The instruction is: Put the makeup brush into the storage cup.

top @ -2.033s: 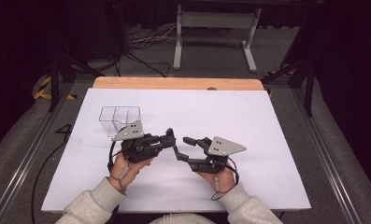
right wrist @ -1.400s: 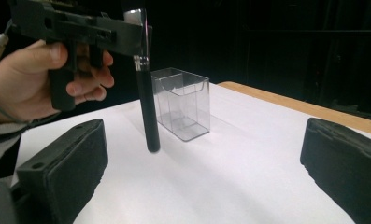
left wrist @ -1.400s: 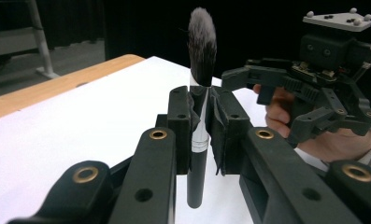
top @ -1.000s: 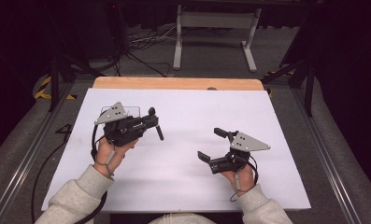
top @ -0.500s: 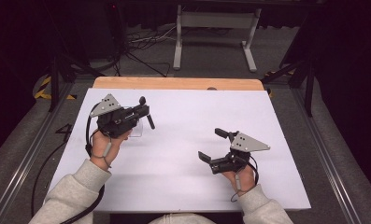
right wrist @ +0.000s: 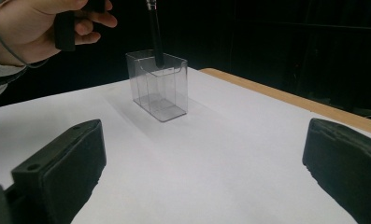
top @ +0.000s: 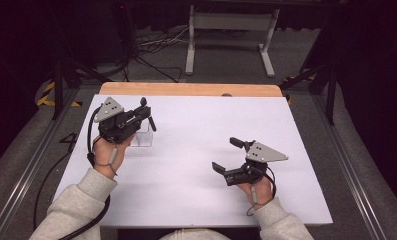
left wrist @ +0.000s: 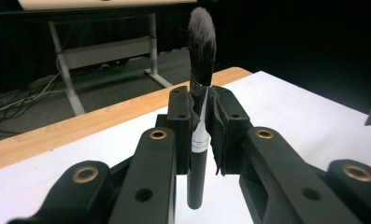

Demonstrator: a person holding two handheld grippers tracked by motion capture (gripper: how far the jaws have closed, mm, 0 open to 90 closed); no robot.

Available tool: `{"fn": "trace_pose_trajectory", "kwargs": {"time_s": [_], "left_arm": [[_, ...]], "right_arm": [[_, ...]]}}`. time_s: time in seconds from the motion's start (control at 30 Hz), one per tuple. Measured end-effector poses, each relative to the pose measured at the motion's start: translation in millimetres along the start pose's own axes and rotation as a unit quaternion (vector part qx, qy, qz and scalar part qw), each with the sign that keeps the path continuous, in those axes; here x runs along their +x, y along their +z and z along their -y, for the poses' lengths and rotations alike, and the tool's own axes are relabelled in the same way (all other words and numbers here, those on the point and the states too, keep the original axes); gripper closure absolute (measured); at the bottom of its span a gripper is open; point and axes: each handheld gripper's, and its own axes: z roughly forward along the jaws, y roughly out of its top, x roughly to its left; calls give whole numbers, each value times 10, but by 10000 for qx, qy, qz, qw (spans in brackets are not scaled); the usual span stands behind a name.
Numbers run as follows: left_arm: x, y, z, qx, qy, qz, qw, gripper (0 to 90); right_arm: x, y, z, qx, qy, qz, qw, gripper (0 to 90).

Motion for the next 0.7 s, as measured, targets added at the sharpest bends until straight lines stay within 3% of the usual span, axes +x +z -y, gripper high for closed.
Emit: {"fn": "trace_pose_trajectory", "kwargs": {"time_s": [0.4,0.7], "left_arm": [[96,-49,1,19,-127,-385,9992,790],[172,-77,20,92,-218,-767,9968,790]], "right_arm": [[-8,1,8,-3,26,1,10000,0],[-11,-3,3,-31,48,-18,10000,0]]}}
